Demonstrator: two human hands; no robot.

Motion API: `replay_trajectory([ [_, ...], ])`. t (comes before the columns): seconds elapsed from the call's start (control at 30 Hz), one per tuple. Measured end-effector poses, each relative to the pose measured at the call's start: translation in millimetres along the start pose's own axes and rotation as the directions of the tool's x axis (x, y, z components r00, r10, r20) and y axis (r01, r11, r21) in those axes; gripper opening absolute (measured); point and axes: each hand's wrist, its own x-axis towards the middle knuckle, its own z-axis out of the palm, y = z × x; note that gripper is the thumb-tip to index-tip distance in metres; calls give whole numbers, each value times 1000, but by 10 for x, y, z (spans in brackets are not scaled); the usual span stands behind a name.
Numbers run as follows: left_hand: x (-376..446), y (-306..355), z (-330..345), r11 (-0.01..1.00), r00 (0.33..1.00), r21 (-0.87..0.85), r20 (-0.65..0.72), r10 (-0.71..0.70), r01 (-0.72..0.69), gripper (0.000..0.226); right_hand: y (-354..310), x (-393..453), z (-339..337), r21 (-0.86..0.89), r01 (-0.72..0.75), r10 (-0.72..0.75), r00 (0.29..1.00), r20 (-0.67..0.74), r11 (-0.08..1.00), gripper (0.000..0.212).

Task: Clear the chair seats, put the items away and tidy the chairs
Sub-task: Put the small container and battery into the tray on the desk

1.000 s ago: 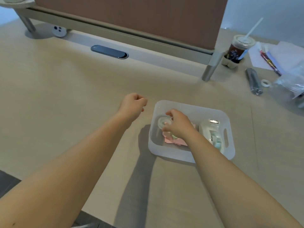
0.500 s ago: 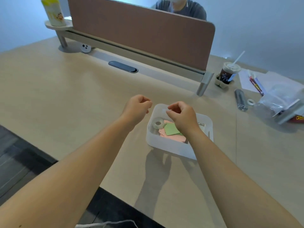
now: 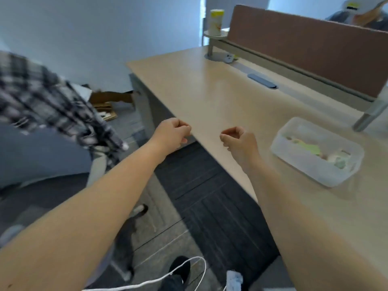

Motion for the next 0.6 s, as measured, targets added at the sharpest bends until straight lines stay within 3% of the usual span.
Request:
replay_trajectory([
  [0.2, -420, -697, -1074, 985, 960, -65, -221, -170, 160, 17, -160, -256, 1203, -19, -4, 9, 967, 255, 1000, 22],
  [0.33, -583, -1263, -1746, 966, 901, -133, -349, -257, 224, 24, -227, -410, 1992, -76, 27, 3, 929, 371, 997, 3],
  [0.6, -693, -2633, -3043, 910, 829, -162, -375, -416, 383, 24, -118, -665, 3778, -169, -11, 85, 893, 443, 986, 5],
])
